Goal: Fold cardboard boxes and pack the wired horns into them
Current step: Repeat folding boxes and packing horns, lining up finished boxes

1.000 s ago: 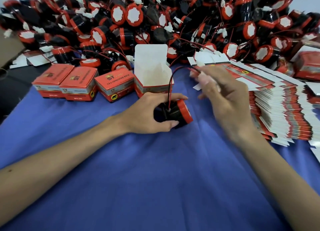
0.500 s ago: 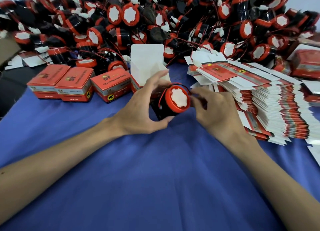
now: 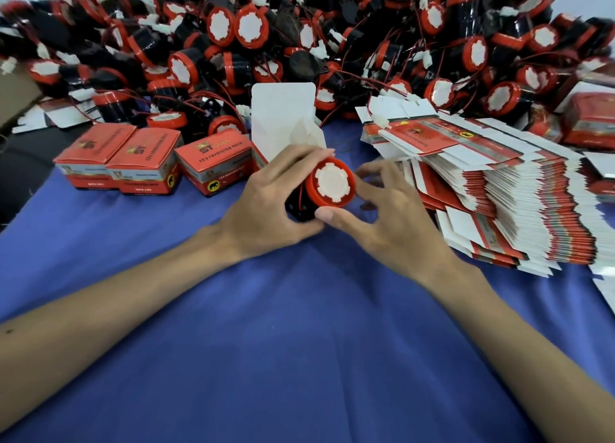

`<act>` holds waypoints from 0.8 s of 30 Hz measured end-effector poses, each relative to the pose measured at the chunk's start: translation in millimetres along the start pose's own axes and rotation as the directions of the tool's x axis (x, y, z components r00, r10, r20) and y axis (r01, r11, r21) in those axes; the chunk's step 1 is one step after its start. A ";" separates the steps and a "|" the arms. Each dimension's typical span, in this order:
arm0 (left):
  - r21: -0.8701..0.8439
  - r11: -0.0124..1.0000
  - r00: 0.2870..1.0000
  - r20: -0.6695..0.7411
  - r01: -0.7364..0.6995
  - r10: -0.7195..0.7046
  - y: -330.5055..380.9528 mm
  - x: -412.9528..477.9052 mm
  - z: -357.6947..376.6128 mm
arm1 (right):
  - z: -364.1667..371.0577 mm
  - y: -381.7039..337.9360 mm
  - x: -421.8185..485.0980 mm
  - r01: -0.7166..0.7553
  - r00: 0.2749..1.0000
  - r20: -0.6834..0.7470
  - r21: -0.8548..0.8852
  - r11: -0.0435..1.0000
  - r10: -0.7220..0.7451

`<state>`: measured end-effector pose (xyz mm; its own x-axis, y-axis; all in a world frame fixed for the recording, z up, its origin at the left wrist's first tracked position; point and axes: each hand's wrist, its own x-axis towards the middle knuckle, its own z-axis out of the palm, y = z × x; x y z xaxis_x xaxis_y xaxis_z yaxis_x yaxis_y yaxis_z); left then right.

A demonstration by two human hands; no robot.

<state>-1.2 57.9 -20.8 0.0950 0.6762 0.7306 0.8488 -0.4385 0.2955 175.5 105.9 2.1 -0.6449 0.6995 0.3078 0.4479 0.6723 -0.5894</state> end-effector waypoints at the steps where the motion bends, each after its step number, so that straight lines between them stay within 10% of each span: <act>1: 0.019 1.000 1.000 -0.009 -0.015 0.015 -0.4 0.0 0.7 | 3.9 -3.4 -0.6 -0.050 0.999 0.009 0.045 0.998 0.050; 15: 0.150 0.978 0.982 -0.104 -0.143 0.159 -0.6 -4.9 3.6 | 28.8 -24.2 -3.4 -0.309 0.935 0.120 0.735 0.603 0.333; 24: -0.034 0.994 0.991 0.075 -0.106 0.108 -0.7 -5.5 4.9 | 37.2 -23.7 -5.9 -0.277 0.940 0.047 0.683 0.676 0.338</act>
<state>0.2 57.4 -28.1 0.2249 0.6672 0.7101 0.8158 -0.5275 0.2372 145.7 76.8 -13.6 -0.4837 0.8735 0.0550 0.0583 0.0949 -0.9938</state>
